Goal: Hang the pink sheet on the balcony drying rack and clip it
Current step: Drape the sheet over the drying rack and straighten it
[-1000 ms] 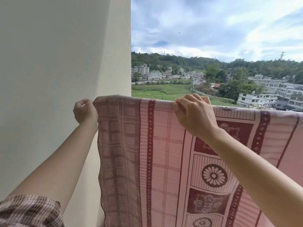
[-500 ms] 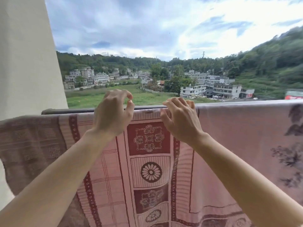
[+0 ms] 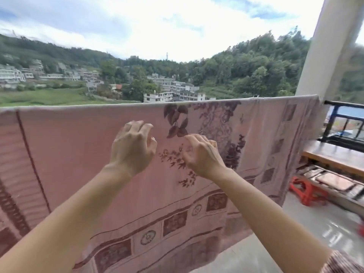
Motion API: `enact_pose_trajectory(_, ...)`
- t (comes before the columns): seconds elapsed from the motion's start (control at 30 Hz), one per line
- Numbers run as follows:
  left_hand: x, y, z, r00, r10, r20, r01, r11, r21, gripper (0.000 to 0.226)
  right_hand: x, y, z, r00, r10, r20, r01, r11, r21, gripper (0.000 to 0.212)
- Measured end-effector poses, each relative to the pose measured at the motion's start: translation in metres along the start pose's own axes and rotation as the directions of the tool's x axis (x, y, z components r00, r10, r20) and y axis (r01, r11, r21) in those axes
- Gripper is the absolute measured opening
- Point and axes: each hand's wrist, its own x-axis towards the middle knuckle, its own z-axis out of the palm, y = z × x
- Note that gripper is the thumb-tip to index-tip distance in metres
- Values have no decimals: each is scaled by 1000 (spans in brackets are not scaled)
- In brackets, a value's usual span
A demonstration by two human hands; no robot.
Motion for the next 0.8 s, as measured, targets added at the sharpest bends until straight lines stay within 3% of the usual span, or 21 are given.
enact_pose_trajectory(0.33,68,195,173,939,99,329,-35,980,-195,41,-40,239,-43,920,376,114,-367,926,-92,49)
enact_pose_trajectory(0.8,227,422,404,905,336,261,-221,895,-387,36,20,555,-73,821,565,87,-546,820,-172,52)
